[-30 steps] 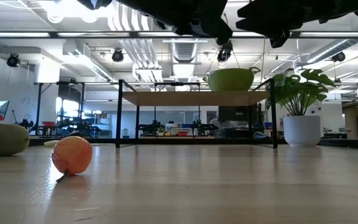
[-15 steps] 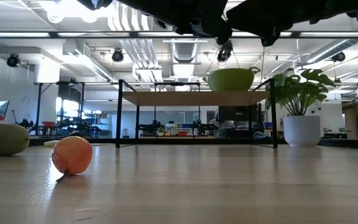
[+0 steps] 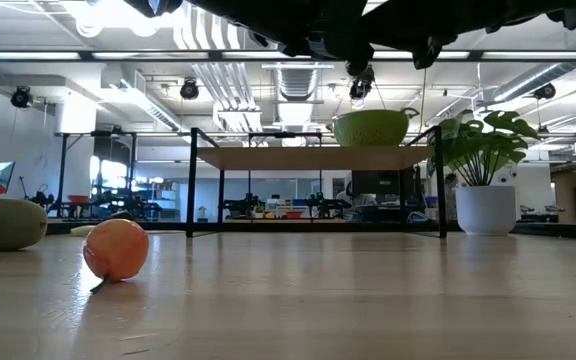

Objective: Build produce basket
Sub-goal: Put the black cherry into the green basket

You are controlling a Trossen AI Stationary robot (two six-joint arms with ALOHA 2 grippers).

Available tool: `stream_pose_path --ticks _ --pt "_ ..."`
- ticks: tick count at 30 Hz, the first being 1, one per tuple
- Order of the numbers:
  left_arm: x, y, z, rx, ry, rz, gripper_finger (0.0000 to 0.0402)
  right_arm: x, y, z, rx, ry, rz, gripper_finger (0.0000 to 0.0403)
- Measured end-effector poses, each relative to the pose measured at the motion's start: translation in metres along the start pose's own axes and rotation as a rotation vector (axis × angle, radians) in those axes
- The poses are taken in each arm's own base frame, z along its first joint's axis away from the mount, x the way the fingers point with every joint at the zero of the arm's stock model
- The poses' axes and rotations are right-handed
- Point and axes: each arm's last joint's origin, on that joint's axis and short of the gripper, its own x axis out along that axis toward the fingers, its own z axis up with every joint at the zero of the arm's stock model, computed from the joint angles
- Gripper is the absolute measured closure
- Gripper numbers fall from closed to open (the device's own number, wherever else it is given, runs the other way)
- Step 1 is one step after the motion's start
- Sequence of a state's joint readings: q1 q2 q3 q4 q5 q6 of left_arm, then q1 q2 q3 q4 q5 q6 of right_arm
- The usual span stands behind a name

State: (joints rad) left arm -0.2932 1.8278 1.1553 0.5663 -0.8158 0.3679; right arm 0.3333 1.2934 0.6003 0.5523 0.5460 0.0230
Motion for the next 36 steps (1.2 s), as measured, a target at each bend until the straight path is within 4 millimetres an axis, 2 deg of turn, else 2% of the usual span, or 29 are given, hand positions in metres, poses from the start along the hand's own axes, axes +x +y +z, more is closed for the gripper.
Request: stream_pose_path --ticks 2,4,17,20,25,30,36 --pt "0.0 0.0 0.0 0.001 0.0 -0.001 0.0299 0.0 0.0 0.0 -0.008 0.001 -0.001 0.0384" --pt "0.0 0.0 0.0 0.0 0.0 0.0 0.0299 0.0 0.0 0.0 -0.002 0.002 0.001 0.039" --pt "0.0 -0.002 -0.003 0.032 0.018 -0.025 0.0293 -0.002 -0.001 -0.004 0.01 0.057 -0.002 0.0395" --pt "0.0 -0.002 -0.004 0.051 0.025 -0.037 0.0266 -0.004 -0.002 -0.003 0.014 0.117 -0.008 0.0395" --pt "0.0 -0.003 -0.005 0.035 0.03 -0.053 0.0191 -0.009 -0.006 0.012 -0.021 0.221 -0.07 0.0395" --pt "-0.001 -0.004 -0.004 0.027 0.029 -0.055 0.015 -0.013 -0.023 0.03 -0.05 0.389 -0.201 0.0395" --pt "-0.001 -0.004 -0.005 -0.018 0.032 -0.055 0.0149 -0.009 -0.058 0.054 -0.056 0.504 -0.34 0.0395"
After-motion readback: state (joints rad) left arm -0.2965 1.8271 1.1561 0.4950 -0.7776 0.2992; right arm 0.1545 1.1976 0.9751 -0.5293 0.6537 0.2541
